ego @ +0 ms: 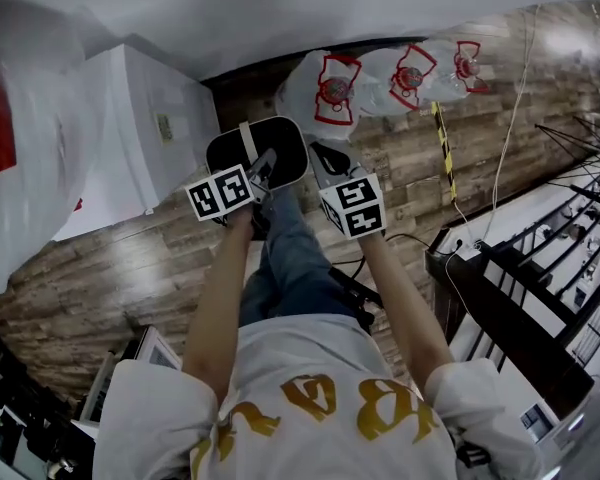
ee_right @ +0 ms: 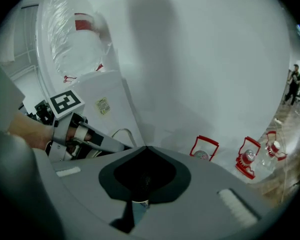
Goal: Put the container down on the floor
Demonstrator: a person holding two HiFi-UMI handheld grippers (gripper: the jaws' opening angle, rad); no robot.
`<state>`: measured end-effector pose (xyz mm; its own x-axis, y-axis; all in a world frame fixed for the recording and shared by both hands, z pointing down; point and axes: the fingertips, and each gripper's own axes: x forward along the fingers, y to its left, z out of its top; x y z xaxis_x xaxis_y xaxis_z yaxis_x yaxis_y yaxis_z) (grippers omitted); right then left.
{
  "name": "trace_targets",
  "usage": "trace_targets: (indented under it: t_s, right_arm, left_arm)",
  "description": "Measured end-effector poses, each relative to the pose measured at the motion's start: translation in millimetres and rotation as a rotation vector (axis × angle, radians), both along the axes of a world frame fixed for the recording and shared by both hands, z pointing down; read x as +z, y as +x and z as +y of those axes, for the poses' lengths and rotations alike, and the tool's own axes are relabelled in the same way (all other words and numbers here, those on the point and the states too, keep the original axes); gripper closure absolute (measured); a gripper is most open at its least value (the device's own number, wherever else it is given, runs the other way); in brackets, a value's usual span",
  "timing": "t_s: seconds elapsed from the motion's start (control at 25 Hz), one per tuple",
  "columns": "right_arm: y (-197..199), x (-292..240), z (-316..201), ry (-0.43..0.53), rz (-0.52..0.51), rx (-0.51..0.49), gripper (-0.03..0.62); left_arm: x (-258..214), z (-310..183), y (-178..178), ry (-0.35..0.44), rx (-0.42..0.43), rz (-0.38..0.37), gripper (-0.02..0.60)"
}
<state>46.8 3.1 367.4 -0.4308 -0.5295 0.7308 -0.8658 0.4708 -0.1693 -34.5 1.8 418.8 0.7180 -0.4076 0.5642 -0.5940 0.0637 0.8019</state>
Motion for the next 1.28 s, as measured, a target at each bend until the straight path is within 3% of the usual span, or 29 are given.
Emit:
trace_targets:
  t_s: [0.88,1.28]
  right_arm:
    - [4,133,-18,-0.147,-0.005,-0.028,0.568]
    - [-17,185,-6,-0.203,-0.013,-0.085,0.568]
  left_arm:
    - [150,-21,-13,-0.115,-0.026,-0.138,0.561]
    - [211,-16,-28,-0.176,-0.060,-0.178,0.563]
